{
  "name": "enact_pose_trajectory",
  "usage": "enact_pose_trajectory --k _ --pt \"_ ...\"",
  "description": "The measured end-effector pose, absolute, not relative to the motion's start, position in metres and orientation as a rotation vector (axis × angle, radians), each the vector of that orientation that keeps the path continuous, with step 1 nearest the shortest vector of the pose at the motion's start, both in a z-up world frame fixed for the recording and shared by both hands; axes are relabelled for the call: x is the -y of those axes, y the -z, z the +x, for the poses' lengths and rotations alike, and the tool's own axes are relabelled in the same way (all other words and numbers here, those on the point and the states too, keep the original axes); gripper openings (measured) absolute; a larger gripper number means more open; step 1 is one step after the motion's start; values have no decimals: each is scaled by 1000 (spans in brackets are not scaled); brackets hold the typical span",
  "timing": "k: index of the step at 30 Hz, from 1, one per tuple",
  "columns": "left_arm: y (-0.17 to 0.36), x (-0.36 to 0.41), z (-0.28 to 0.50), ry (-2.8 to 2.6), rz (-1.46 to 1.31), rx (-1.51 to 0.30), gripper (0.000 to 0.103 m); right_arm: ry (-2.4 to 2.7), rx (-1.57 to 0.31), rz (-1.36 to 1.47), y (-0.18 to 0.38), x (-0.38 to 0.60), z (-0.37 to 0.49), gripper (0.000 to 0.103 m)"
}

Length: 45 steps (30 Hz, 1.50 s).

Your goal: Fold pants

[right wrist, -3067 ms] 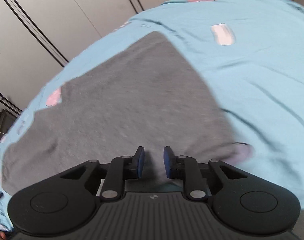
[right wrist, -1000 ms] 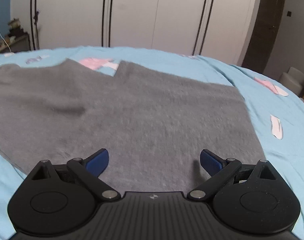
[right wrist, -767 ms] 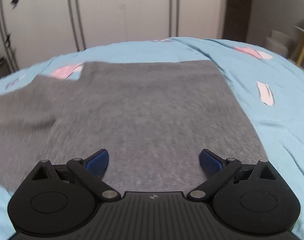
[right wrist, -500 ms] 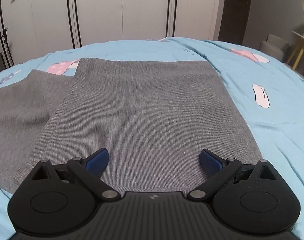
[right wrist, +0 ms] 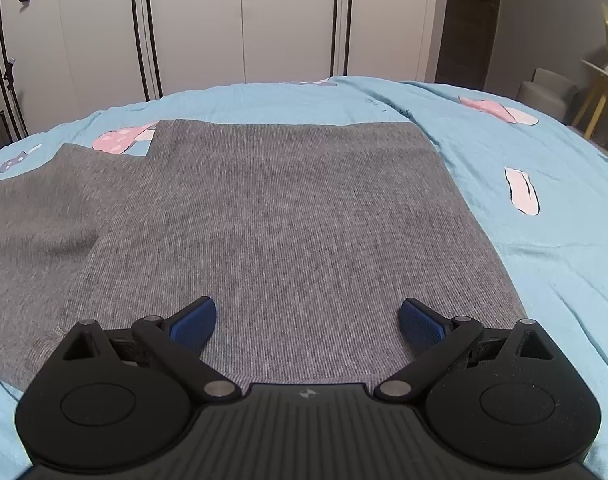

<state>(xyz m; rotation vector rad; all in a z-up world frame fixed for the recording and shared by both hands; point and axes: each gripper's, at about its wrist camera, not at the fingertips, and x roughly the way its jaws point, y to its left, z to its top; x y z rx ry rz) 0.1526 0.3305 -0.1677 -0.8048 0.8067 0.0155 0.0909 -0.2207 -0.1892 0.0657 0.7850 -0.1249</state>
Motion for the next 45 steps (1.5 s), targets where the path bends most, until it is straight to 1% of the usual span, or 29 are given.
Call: enact_pose_trajectory --k 3,4,5,7,8,9,10,11,12,17,20,23,25,26,28,30,32,34,36,39,42,45 --pt "182 -333 157 -50 -839 -852 23 125 -784 64 189 221 91 98" --pt "189 -335 156 -59 -860 -864 25 126 -784 63 189 220 91 98" --pt "195 -336 158 -67 -882 -867 31 126 -784 63 189 220 92 98" --pt "201 -342 153 -74 -940 -846 49 126 -784 64 189 220 92 98" --pt "204 -344 151 -83 -958 -840 67 126 -784 63 189 220 92 98" --pt "206 -345 149 -102 -965 -836 83 127 -784 63 189 220 92 98" --pt "207 -350 141 -128 -966 -838 85 127 -784 64 189 220 92 98" --pt "209 -353 135 -147 -964 -816 84 127 -783 63 189 220 92 98" --pt "210 -356 133 -145 -967 -796 80 127 -782 63 189 220 92 98" --pt "211 -365 130 -119 -992 -770 75 126 -778 65 189 221 94 98" --pt "210 -365 119 -114 -938 -762 67 129 -777 64 189 221 95 98" --pt "213 -363 113 -109 -924 -755 63 130 -775 63 190 221 96 98" --pt "218 -365 117 -108 -941 -769 63 131 -773 61 190 221 97 98" --pt "219 -366 119 -111 -958 -775 67 131 -772 60 190 220 97 98" --pt "222 -370 124 -129 -1010 -778 71 132 -770 59 190 220 97 98" --pt "220 -374 125 -132 -1049 -785 80 133 -770 59 190 220 97 98" --pt "219 -376 129 -142 -1073 -802 82 133 -770 58 191 220 98 98" --pt "216 -377 131 -154 -1079 -826 81 132 -770 58 190 220 97 98" --pt "214 -378 132 -167 -1075 -845 65 133 -770 58 191 220 97 98" --pt "210 -383 127 -166 -1039 -867 48 133 -770 57 191 220 97 98" --pt "197 -382 127 -181 -1004 -873 42 133 -770 57 191 220 98 98" --pt "174 -372 129 -190 -913 -864 38 134 -770 58 191 220 97 98"
